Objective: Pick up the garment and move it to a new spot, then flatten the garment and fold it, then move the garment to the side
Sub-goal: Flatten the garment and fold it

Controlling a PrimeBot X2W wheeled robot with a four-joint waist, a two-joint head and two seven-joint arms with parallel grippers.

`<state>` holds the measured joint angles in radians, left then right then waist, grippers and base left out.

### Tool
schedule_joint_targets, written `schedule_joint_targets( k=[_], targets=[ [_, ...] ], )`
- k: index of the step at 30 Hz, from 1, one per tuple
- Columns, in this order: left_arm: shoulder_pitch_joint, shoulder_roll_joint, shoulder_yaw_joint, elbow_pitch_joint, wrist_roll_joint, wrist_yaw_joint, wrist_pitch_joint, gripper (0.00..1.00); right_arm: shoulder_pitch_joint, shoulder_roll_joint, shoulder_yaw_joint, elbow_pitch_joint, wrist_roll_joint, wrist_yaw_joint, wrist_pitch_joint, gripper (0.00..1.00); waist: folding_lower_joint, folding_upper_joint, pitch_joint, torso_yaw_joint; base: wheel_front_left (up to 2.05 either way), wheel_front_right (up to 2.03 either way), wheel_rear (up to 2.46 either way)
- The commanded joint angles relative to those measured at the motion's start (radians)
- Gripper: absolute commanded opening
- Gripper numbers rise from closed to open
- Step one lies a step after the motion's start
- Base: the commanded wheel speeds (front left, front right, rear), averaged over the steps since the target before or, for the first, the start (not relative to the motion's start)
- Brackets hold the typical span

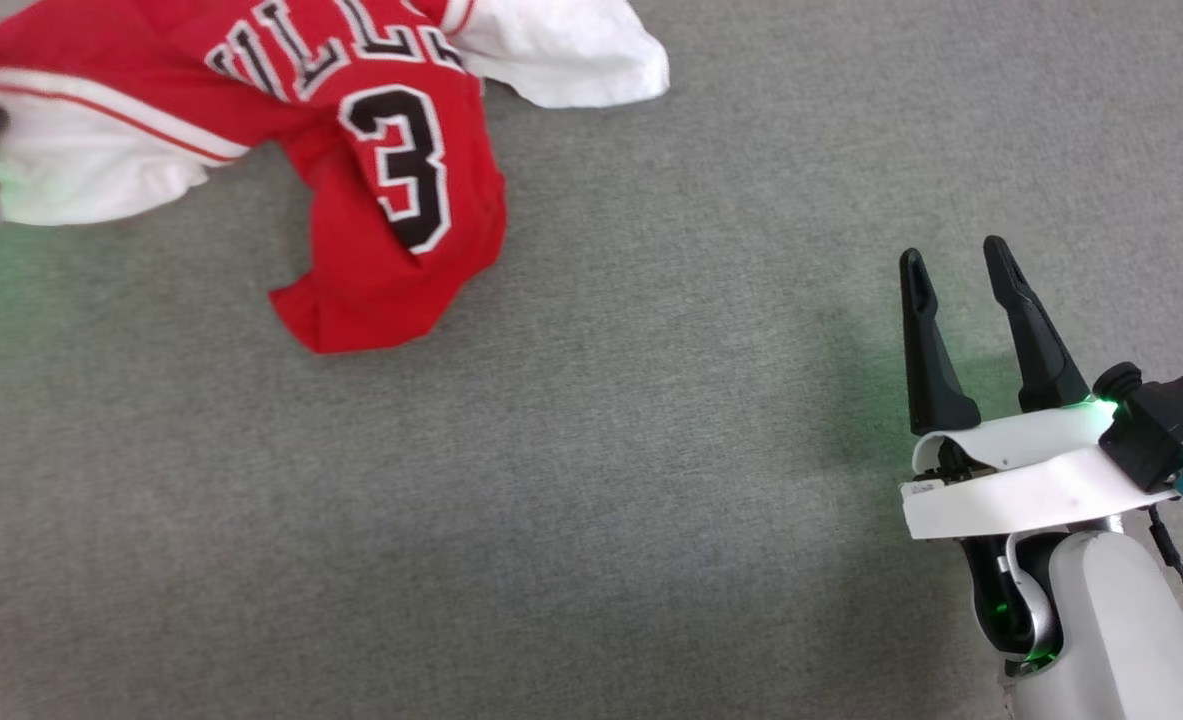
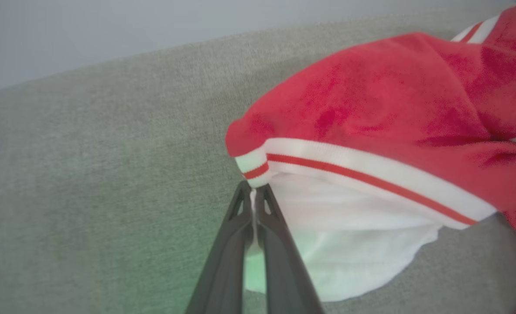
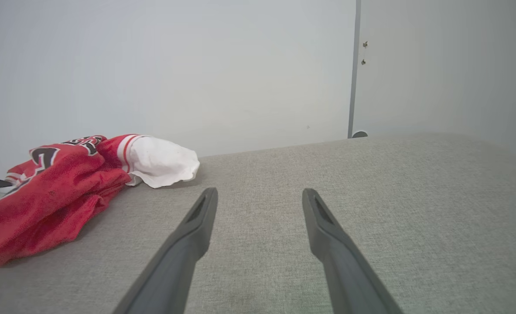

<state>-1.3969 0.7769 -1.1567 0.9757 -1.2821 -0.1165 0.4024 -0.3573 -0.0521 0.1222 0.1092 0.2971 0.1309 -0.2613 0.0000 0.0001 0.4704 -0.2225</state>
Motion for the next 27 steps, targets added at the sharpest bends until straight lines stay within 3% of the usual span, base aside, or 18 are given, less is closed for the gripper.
schedule_joint_targets(
  k=[1,3,4,9,15,23,27],
  targets=[
    [0.017,-0.008,-0.005,0.011,0.009,-0.005,-0.005,0.0,0.014,0.002,-0.003,-0.004,-0.003,0.0,-0.005,1.0,0.0,-0.0001,0.018,-0.018,0.0,0.0,0.0],
    [0.011,-0.013,-0.02,0.031,0.028,-0.007,-0.022,0.64,0.017,0.002,-0.007,-0.004,-0.007,0.0,-0.005,1.0,0.0,-0.0001,0.015,-0.014,0.0,0.0,0.0],
    [0.007,-0.018,-0.023,0.038,0.033,-0.008,-0.031,1.0,0.018,0.002,-0.007,-0.004,-0.009,0.0,-0.005,1.0,0.0,-0.0001,0.012,-0.009,0.0,0.0,0.0],
    [-0.021,-0.041,-0.048,0.03,0.074,-0.013,-0.087,1.0,0.025,0.001,-0.001,0.007,-0.019,0.0,-0.005,1.0,0.0,-0.0001,-0.027,0.029,0.0,0.0,0.0],
    [-0.036,-0.047,-0.082,-0.124,0.088,-0.014,-0.082,1.0,0.039,0.001,0.003,0.027,-0.034,0.0,-0.005,1.0,0.0,-0.0001,-0.086,0.078,0.0,0.0,0.0],
    [0.013,-0.015,-0.111,-0.521,-0.026,-0.014,0.194,1.0,0.05,0.001,0.015,0.04,-0.029,0.0,-0.005,1.0,0.0,-0.0001,-0.121,0.088,0.0,0.0,0.0],
    [0.042,0.001,-0.12,-0.682,-0.016,-0.014,0.288,1.0,0.054,0.001,0.019,0.032,-0.015,0.0,-0.005,1.0,0.0,-0.0001,-0.112,0.072,0.0,0.0,0.0]
  ],
)
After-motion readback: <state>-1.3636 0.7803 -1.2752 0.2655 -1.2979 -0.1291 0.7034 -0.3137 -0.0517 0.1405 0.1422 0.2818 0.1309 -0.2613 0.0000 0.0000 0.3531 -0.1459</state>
